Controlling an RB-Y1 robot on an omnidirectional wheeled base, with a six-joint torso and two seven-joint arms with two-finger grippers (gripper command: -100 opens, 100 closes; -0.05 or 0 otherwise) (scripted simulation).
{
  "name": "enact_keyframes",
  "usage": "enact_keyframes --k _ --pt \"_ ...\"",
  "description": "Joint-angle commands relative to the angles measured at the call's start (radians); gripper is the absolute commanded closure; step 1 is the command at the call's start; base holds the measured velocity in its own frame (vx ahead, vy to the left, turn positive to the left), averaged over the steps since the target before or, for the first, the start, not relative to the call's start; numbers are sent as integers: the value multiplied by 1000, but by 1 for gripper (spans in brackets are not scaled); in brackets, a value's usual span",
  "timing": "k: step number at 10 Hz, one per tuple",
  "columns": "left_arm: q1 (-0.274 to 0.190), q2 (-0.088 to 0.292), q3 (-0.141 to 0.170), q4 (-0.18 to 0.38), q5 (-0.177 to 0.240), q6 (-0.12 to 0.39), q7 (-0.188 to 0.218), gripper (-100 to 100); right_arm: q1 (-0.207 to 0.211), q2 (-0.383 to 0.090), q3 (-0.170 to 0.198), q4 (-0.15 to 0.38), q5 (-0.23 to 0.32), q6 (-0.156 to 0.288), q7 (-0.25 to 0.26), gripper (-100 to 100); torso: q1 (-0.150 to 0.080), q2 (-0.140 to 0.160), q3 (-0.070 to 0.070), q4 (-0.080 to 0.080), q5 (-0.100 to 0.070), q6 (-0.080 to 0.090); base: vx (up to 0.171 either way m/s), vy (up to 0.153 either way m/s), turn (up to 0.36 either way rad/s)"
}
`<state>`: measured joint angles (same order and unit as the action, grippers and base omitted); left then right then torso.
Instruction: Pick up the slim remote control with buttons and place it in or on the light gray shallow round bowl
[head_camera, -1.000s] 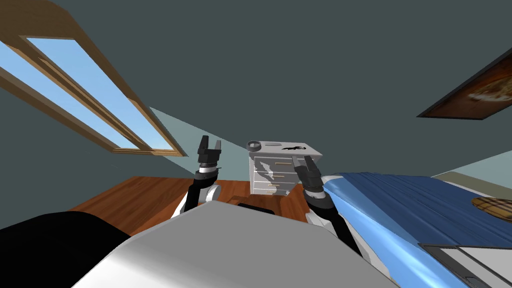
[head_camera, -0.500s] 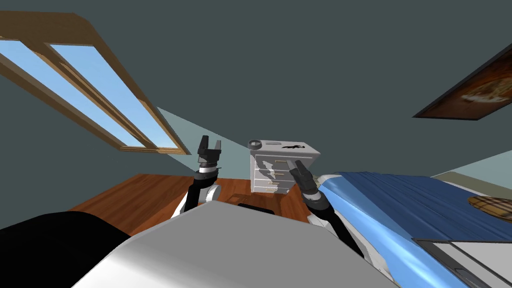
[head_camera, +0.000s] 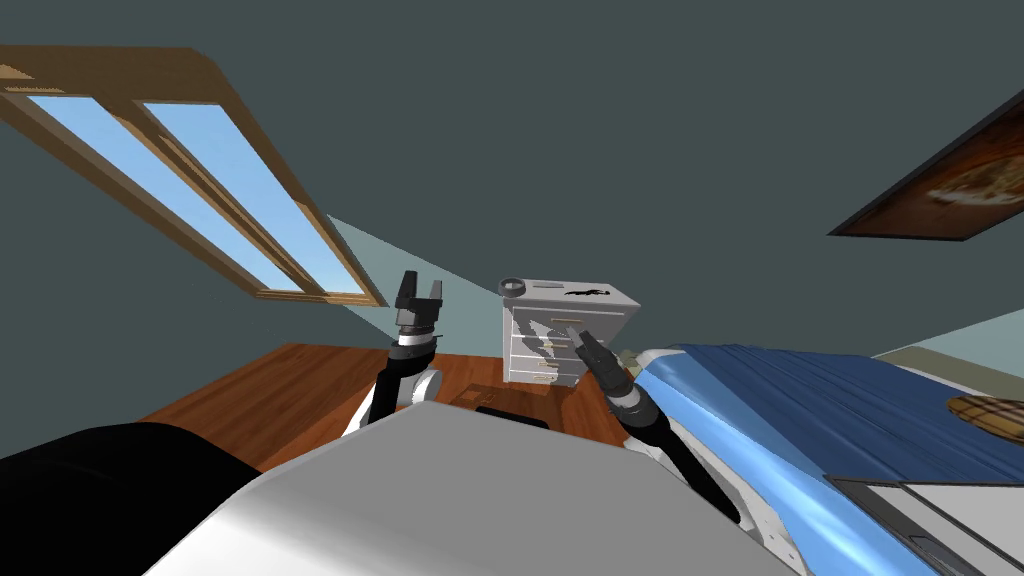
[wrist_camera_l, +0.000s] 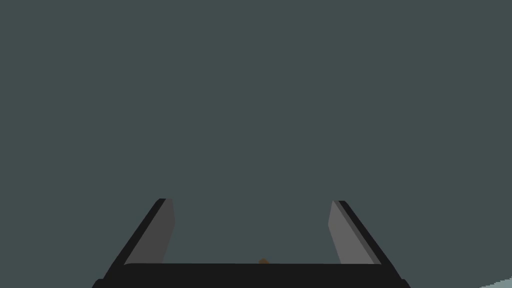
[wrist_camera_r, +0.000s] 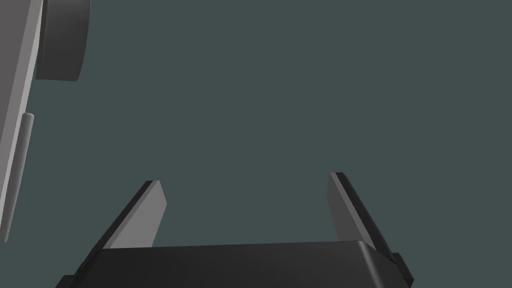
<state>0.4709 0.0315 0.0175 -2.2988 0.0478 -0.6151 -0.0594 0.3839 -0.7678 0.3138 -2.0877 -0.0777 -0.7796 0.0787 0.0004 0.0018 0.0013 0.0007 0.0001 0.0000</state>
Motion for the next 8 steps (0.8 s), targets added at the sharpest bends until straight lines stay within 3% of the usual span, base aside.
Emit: enact_keyframes --k 1,3,4,6,7,8 --pt "0 0 0 0 0 0 0 0 -24 -50 47 39 12 -28 12 -100 0 0 0 0 0 0 -48 -3 89" --pt "0 0 0 0 0 0 0 0 -24 -103 47 39 12 -28 12 -100 0 1 0 0 0 0 -37 -2 33" --pt "0 0 0 0 0 0 0 0 -47 -138 92 74 25 -51 24 -100 0 0 0 0 0 0 -42 -1 129" --pt "0 0 0 0 0 0 0 0 -47 -196 92 74 25 -51 24 -100 0 0 0 0 0 0 -28 0 30" --pt "0 0 0 0 0 0 0 0 -73 -229 138 110 40 -74 35 -100 0 -1 -1 0 0 0 -29 3 130" --pt "0 0 0 0 0 0 0 0 -73 -261 138 110 40 -74 35 -100 0 -1 -1 0 0 -1 -32 0 107"
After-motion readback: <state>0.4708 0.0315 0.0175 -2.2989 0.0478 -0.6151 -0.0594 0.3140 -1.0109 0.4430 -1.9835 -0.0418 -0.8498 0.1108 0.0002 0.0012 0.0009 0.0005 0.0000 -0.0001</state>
